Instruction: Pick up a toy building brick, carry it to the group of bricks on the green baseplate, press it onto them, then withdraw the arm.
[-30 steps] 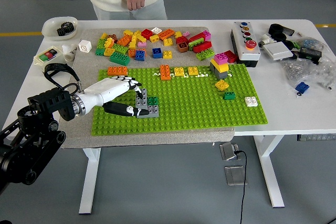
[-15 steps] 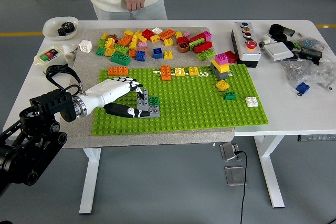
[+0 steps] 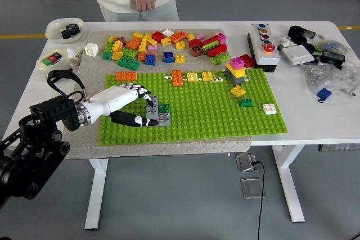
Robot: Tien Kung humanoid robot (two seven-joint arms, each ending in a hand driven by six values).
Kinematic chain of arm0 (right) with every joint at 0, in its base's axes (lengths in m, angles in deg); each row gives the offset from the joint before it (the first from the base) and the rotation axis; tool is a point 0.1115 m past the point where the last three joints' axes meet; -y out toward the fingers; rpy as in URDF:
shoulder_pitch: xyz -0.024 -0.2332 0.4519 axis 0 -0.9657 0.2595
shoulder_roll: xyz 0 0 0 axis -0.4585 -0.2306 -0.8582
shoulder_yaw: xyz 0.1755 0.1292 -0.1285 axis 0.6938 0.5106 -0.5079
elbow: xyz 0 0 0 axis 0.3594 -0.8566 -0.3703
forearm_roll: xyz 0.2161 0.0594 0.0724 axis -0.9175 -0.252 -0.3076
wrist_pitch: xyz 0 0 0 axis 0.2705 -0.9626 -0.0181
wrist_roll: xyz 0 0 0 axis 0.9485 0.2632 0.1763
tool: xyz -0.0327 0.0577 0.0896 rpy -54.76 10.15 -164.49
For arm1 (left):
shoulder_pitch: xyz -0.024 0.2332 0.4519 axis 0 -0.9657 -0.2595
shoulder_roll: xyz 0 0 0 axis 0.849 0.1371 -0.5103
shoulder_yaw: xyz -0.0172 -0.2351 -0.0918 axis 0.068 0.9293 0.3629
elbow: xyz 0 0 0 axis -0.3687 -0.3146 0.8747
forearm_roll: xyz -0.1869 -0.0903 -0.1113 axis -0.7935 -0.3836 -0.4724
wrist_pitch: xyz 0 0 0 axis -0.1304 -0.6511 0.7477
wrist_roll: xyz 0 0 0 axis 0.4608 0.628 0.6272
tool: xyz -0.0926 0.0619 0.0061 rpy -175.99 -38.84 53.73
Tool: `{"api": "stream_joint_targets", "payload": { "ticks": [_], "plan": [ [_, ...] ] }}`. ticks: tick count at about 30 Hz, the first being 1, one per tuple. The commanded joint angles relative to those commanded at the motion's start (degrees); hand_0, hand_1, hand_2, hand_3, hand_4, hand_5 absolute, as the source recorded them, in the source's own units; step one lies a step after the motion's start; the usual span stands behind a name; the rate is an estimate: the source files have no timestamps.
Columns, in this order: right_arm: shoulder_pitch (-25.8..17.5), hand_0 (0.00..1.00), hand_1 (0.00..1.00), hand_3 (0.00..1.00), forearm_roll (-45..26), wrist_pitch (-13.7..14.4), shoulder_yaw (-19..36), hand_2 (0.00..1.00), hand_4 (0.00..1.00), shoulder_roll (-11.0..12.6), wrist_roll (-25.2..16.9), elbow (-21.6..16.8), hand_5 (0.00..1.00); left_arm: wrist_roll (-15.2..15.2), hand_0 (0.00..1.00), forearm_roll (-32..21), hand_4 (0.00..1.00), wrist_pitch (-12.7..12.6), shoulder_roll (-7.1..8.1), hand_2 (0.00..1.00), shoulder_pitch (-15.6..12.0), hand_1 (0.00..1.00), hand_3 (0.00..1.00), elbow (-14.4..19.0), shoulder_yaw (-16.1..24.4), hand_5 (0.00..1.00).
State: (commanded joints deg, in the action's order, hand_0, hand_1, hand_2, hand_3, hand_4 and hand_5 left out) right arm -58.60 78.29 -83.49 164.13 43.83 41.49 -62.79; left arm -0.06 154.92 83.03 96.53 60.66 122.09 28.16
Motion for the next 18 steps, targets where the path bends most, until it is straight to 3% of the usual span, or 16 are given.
{"api": "stream_joint_targets", "payload": {
  "ticks": [18],
  "plan": [
    [0.1,0.747,0.636,0.636,-0.1,-0.1,0.2,0.682,0.853,0.0,-0.1,0.0,0.574,0.7,0.998,-2.6,0.998,-0.8,-0.08,0.892,1.0,0.996,0.696,7.7,6.7,0.976]
  ]
}}
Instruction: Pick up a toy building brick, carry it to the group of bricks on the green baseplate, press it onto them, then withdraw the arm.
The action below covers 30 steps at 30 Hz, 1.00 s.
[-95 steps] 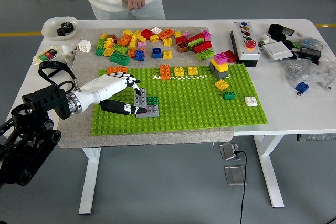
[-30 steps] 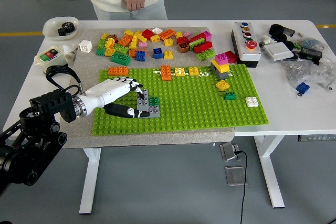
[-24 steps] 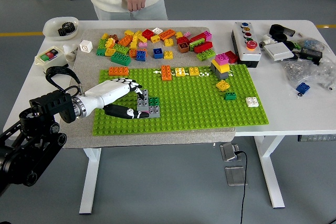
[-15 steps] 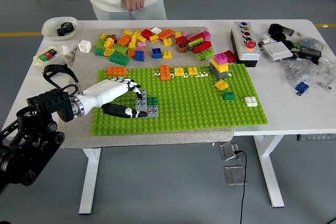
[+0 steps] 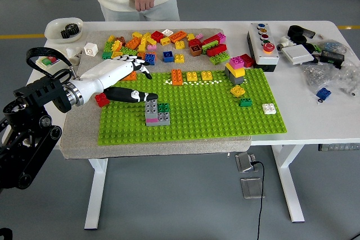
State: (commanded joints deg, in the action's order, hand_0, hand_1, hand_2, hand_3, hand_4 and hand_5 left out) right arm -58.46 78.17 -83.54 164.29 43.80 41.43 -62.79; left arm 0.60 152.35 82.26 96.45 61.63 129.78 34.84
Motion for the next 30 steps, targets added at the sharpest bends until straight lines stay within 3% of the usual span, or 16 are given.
{"api": "stream_joint_targets", "payload": {
  "ticks": [9,13,14,19,30],
  "plan": [
    [0.0,0.748,0.636,0.636,0.1,0.0,0.2,0.682,0.853,0.1,0.0,0.0,0.575,0.5,0.998,-1.4,0.998,-1.4,-0.21,0.841,0.4,0.941,0.718,1.0,0.1,0.968],
    [0.1,0.748,0.636,0.636,0.0,0.0,0.2,0.682,0.853,0.1,0.0,0.0,0.575,0.6,0.998,-3.9,0.998,-5.0,-0.16,0.841,0.4,0.941,0.718,1.0,0.1,0.968],
    [0.1,0.747,0.636,0.634,0.0,0.0,0.2,0.681,0.853,0.1,0.0,0.0,0.576,0.6,0.998,-4.4,0.998,-5.8,-0.14,0.793,0.4,0.877,0.731,1.0,0.1,0.955],
    [0.2,0.747,0.636,0.634,0.0,0.0,0.5,0.681,0.853,0.2,0.0,0.0,0.576,0.4,0.998,-6.6,0.998,-8.6,-0.08,0.793,0.6,0.877,0.731,1.1,0.9,0.955],
    [0.1,0.747,0.636,0.635,0.1,0.0,0.5,0.681,0.853,0.1,0.0,0.0,0.575,0.5,0.998,-8.1,0.998,-9.0,0.13,0.771,-0.3,0.838,0.745,2.1,2.4,0.925]
  ]
}}
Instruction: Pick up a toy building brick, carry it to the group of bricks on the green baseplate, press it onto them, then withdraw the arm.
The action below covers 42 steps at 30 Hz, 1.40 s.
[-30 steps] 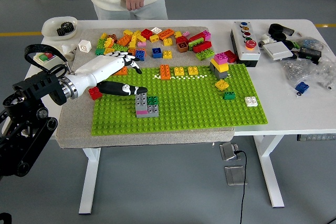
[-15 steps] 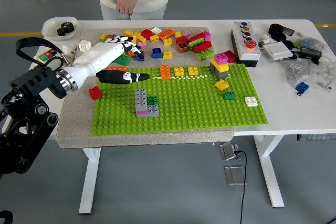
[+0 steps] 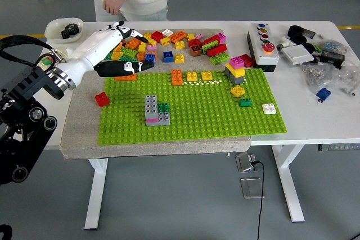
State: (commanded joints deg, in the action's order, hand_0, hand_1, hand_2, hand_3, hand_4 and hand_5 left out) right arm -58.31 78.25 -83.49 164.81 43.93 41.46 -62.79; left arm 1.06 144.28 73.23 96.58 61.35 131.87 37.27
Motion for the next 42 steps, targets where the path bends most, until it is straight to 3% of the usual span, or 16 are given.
{"api": "stream_joint_targets", "payload": {
  "ticks": [18,30,42],
  "plan": [
    [-0.1,0.746,0.636,0.633,0.3,0.5,-1.3,0.681,0.851,-0.3,0.5,0.0,0.575,0.7,0.979,-2.1,0.998,0.2,1.2,0.761,-2.7,0.81,0.749,1.8,0.7,0.893],
    [0.3,0.745,0.636,0.633,0.8,0.5,-1.6,0.681,0.851,-0.2,0.6,0.0,0.574,0.6,0.974,-3.0,0.998,-0.4,1.86,0.758,-1.8,0.799,0.748,2.5,1.6,0.878],
    [0.0,0.744,0.636,0.631,0.7,0.4,-0.2,0.681,0.847,-0.3,0.5,0.0,0.57,0.6,0.966,-2.4,0.998,-0.4,1.23,0.756,-1.0,0.798,0.747,2.2,2.0,0.87]
  ]
}}
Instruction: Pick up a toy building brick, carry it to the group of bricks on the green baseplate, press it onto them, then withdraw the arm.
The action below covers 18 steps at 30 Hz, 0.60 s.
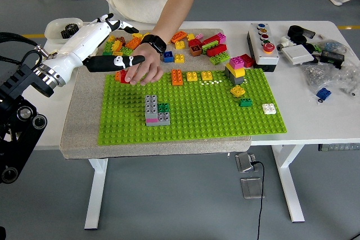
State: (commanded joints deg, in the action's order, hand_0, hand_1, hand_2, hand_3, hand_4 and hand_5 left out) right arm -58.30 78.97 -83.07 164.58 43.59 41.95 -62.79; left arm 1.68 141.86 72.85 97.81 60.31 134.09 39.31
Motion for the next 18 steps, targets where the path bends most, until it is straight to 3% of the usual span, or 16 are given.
{"api": "stream_joint_targets", "payload": {
  "ticks": [18],
  "plan": [
    [0.2,0.744,0.634,0.63,-0.3,0.0,0.1,0.68,0.841,0.2,-0.1,0.0,0.564,0.0,0.954,0.0,0.998,0.0,-0.4,0.753,1.2,0.788,0.747,-0.9,0.0,0.854]
  ]
}}
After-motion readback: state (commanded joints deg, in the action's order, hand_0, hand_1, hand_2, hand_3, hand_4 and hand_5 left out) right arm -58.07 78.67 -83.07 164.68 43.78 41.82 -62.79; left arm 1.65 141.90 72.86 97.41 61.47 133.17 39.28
